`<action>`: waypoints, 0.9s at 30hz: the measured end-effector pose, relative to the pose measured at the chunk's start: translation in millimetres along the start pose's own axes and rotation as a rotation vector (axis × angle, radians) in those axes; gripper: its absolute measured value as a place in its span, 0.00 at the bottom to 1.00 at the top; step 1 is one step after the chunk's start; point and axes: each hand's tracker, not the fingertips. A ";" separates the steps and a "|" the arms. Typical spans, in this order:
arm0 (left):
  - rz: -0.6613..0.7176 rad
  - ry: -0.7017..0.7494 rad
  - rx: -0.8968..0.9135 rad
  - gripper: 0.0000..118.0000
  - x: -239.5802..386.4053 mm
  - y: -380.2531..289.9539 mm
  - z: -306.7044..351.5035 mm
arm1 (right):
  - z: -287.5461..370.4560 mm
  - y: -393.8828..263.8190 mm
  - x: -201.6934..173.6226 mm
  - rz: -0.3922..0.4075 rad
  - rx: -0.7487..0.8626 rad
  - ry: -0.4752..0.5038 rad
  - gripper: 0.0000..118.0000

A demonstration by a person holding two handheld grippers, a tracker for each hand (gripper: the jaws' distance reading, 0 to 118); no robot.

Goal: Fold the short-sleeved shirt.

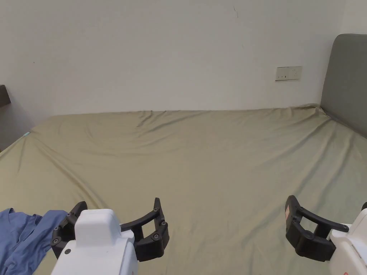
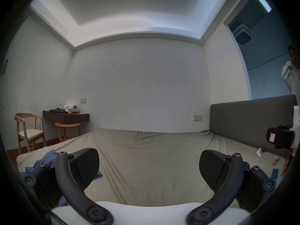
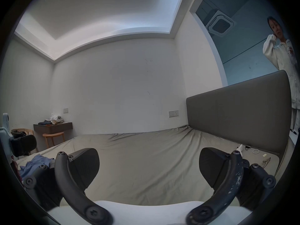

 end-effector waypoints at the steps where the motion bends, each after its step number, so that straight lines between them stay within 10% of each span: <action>1: -0.006 -0.003 -0.002 1.00 0.0 -1.0 0.1 | -0.8 0.1 2.4 -0.010 -0.008 0.002 1.00; 9: -0.035 -0.014 -0.025 1.00 3.1 -3.0 -2.0 | -1.4 -3.6 -0.4 0.081 -0.008 0.013 1.00; 13: -0.045 -0.013 -0.054 0.87 3.9 -3.3 -2.7 | -1.7 -3.4 1.9 0.077 -0.022 0.031 0.83; 16: -0.078 0.004 -0.091 0.00 3.8 -4.2 -5.4 | -5.8 -3.1 4.7 0.078 -0.043 0.013 0.02; 27: -0.034 -0.010 -0.130 0.00 -13.4 -11.9 -5.7 | -10.1 -11.1 22.6 0.026 -0.099 -0.045 0.01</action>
